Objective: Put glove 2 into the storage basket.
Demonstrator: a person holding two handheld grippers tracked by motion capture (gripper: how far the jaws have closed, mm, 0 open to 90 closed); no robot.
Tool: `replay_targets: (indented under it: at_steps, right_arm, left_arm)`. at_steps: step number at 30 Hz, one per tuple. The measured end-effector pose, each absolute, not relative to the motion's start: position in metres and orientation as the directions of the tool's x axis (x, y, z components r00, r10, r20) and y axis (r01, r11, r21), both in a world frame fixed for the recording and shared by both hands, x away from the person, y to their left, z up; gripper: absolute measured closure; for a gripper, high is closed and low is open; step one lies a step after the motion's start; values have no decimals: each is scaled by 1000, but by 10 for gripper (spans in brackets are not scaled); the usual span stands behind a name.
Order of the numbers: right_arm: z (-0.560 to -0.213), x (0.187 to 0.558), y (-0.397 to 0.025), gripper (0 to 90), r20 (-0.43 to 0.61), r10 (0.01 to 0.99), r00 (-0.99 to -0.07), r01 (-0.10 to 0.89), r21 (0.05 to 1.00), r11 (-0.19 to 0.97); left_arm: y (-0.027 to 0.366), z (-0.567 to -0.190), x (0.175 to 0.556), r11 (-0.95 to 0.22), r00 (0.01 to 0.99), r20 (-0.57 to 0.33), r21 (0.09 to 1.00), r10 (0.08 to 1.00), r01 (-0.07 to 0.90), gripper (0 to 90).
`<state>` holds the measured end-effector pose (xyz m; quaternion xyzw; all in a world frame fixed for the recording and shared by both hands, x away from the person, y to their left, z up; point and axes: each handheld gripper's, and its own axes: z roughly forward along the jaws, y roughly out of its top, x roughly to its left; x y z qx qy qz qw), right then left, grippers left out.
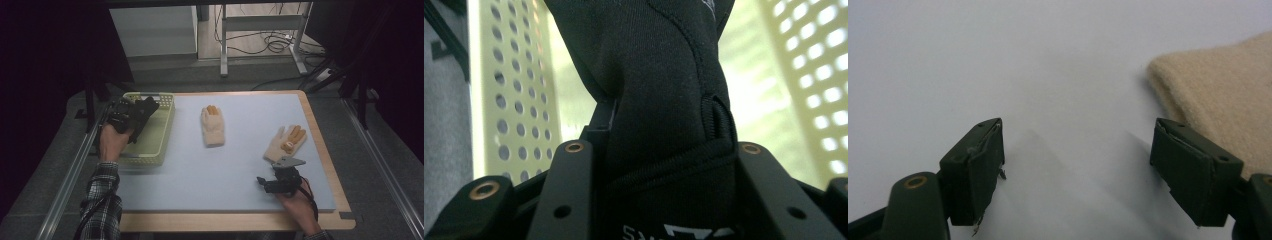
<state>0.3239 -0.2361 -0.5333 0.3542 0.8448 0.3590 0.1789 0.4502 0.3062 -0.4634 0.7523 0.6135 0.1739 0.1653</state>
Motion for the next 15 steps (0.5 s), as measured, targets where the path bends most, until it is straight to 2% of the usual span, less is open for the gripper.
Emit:
replay_targets:
  at_steps: [11,13,15]
  right_arm:
    - [-533,324,-236,213,-48,727,-685,470,734,491]
    - [-533,324,-236,213,-48,727,-685,470,734,491]
    - [-533,324,-236,213,-48,727,-685,470,734,491]
  left_arm:
    - [321,-488,466,-167,124,145,348,982,922,589]
    - [321,-492,467,-180,130,166,331,977,926,570]
    - [321,-496,468,-188,139,173,305,975,934,508]
